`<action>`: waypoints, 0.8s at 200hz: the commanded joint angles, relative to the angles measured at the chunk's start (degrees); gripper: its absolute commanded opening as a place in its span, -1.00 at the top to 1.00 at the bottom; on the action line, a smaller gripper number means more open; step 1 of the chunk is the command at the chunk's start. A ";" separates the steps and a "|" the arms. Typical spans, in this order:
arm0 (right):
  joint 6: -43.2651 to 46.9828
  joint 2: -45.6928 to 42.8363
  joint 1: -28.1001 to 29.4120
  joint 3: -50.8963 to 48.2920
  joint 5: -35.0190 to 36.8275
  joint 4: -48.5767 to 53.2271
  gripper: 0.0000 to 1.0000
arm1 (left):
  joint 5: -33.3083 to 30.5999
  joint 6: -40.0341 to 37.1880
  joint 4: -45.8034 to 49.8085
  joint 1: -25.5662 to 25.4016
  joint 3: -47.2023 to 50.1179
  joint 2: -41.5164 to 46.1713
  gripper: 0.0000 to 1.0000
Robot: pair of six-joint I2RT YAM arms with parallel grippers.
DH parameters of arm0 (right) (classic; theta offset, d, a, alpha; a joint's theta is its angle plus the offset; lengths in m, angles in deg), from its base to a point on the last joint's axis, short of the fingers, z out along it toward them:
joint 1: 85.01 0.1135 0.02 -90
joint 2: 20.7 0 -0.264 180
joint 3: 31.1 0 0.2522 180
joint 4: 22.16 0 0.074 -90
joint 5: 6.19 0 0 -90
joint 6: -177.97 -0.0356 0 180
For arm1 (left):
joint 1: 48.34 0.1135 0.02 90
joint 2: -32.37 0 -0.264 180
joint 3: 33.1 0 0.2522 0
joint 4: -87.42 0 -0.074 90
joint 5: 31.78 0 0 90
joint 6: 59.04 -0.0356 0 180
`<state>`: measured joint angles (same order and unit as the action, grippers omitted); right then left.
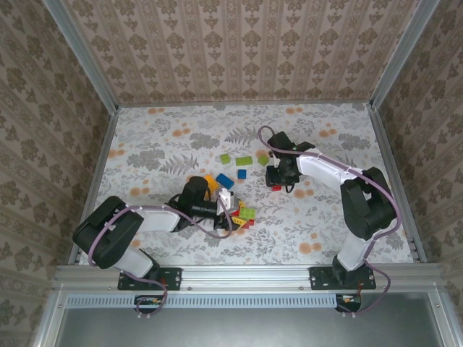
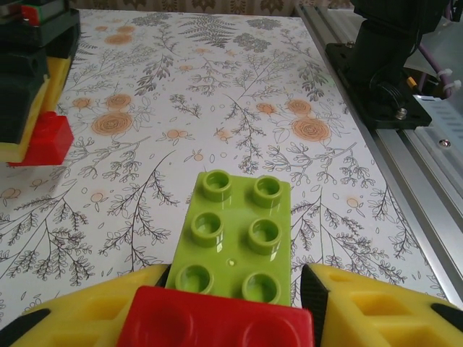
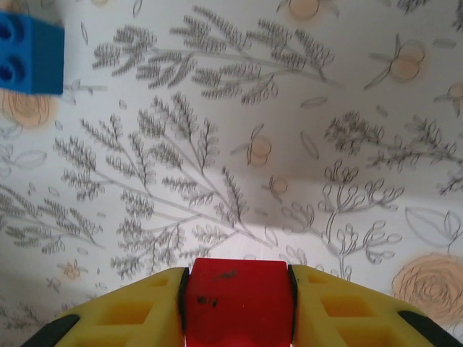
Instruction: Assemble a carrot with lego
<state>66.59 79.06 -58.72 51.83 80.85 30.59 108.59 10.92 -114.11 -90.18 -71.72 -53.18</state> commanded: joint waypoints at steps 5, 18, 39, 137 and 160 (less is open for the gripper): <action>-2.02 -4.39 1.44 -2.08 -2.58 3.94 0.30 | 1.62 -1.93 1.74 -0.07 -1.85 -1.32 0.14; -2.78 -6.22 2.18 -2.70 -3.56 5.19 0.31 | 1.34 -2.22 2.28 -0.16 -2.04 -1.36 0.22; -4.06 -9.82 3.08 -3.42 -4.31 7.70 0.32 | 1.16 -2.65 2.86 -0.32 -2.19 -1.33 0.30; -17.08 -19.19 13.70 1.41 -8.03 17.16 0.38 | -4.14 -4.22 3.72 -1.88 -2.47 -2.86 0.39; -18.89 -18.23 15.47 3.14 -6.21 18.62 0.39 | -4.54 -4.25 3.56 -1.93 -2.38 -3.16 0.39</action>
<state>52.01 60.99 -44.39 52.14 73.92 44.99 106.36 8.59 -112.97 -91.80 -73.86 -54.80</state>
